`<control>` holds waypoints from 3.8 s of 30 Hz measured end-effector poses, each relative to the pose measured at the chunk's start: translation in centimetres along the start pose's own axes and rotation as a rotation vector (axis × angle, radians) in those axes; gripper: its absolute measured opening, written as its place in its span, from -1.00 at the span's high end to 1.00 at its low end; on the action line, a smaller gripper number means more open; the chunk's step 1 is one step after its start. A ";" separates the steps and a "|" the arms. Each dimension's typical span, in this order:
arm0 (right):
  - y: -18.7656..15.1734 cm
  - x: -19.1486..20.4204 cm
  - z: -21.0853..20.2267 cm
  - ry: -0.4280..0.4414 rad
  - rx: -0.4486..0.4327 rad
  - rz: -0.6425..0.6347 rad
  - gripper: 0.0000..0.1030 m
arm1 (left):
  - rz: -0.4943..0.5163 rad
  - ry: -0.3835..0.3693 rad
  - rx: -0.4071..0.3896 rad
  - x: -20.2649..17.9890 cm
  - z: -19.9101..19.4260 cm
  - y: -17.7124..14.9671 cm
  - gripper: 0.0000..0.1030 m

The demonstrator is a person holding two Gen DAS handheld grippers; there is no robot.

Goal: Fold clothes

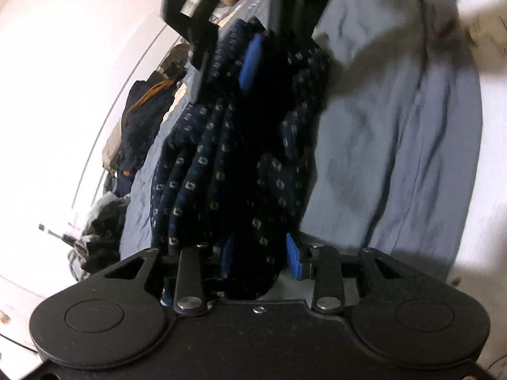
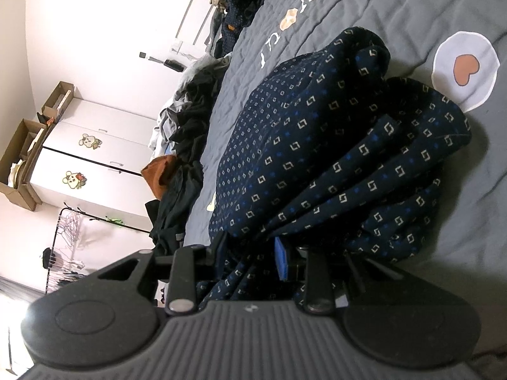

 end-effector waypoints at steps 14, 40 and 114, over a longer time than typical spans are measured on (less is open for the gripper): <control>0.6 -0.5 -0.6 -0.015 -0.022 0.011 0.41 | -0.007 -0.101 0.081 0.1 -2.6 -2.9 0.92; 1.9 -4.2 -8.2 -0.132 -0.141 0.073 0.39 | -0.146 0.004 -0.155 2.0 -4.6 3.0 0.47; 1.0 -5.1 -5.0 -0.563 -0.068 -0.343 0.92 | -0.118 -0.119 -0.060 0.2 -2.3 2.8 0.30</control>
Point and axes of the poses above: each gripper's, at about its wrist camera, not at the fingertips, and z roughly the way its jaws point, x to its left, y to its top, the point moved 8 cm from there along z, roughly the way its jaws point, and after that the axes turned 12 degrees about x, right-handed, at the moved point
